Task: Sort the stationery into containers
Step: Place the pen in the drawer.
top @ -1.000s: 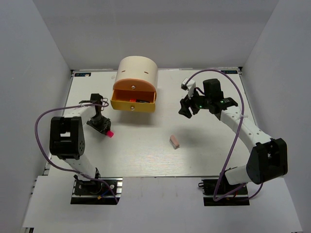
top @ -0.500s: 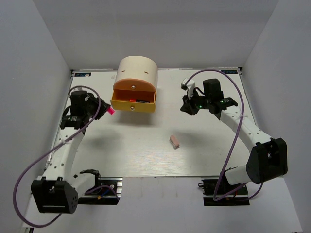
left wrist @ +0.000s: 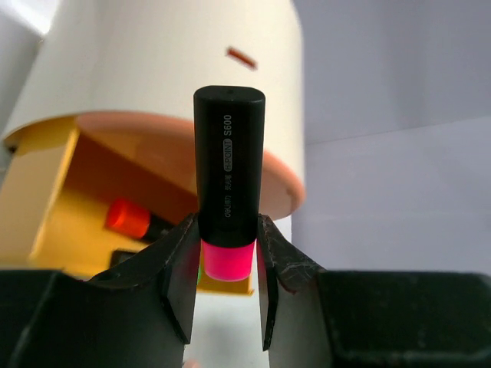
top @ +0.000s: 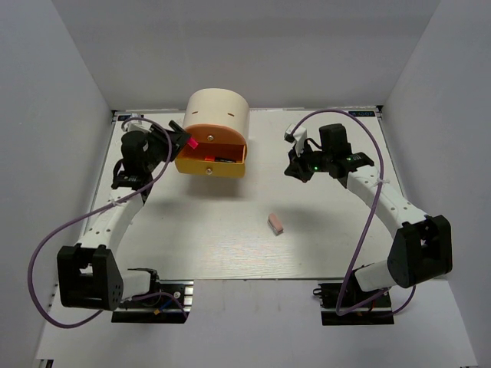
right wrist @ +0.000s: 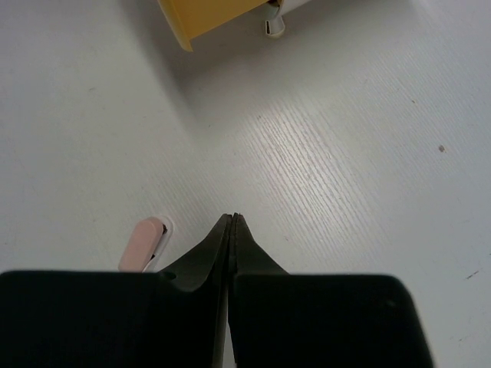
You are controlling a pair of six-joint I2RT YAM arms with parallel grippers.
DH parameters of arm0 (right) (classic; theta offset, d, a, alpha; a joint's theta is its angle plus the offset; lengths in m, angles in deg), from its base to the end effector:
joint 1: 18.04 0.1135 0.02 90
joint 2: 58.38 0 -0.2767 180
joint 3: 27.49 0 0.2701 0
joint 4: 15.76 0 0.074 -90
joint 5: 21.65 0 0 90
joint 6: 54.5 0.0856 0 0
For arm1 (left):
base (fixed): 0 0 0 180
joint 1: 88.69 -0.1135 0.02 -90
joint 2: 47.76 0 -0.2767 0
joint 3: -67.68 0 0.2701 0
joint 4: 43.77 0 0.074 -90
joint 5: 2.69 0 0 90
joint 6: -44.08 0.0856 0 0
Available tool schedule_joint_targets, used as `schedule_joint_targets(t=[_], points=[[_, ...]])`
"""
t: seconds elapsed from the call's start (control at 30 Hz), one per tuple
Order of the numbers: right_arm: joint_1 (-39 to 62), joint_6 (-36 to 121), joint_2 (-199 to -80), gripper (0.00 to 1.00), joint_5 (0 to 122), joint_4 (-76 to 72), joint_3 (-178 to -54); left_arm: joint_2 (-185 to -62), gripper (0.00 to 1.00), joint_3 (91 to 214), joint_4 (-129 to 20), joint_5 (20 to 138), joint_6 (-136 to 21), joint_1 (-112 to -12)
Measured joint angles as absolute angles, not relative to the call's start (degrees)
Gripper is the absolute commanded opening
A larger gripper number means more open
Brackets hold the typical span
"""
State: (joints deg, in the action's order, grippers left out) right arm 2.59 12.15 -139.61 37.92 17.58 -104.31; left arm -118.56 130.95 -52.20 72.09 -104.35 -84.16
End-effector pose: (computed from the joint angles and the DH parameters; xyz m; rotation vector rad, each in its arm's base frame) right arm 0.3254 0.1688 0.2757 -1.0766 1.8961 0.5625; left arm 0.3445 -0.0498 0.2964 -0.7099 1.8305 -0.9918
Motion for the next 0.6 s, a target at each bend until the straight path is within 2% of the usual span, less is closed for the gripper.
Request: schedule_joint_targets(t=[0.13, 0.23, 0.3, 0.43, 0.47, 0.6], points=[[2.6, 12.1, -139.6, 0.03, 37.9, 17.6, -104.3, -120.8, 0.0, 132.1, -47.8, 73.1, -104.5, -82.4], [2.6, 12.1, -139.6, 0.04, 38.0, 17.6, -104.3, -121.6, 0.06, 132.3, -45.9, 74.0, -104.5, -80.9], [2.6, 12.1, -139.6, 0.06, 38.0, 17.6, -104.3, -121.8, 0.06, 132.3, -45.4, 74.7, -104.5, -79.9], [2.6, 12.0, -139.6, 0.08, 38.0, 17.6, -104.3, -122.2, 0.16, 132.3, -45.0, 75.7, -104.5, -78.2], [2.6, 11.9, -139.6, 0.09, 38.0, 17.6, -104.3, -122.4, 0.26, 132.4, -45.0, 75.9, -104.5, -78.0], [2.6, 11.8, -139.6, 0.19, 38.0, 17.6, -104.3, -123.2, 0.42, 132.6, -45.6, 76.7, -104.4, -76.9]])
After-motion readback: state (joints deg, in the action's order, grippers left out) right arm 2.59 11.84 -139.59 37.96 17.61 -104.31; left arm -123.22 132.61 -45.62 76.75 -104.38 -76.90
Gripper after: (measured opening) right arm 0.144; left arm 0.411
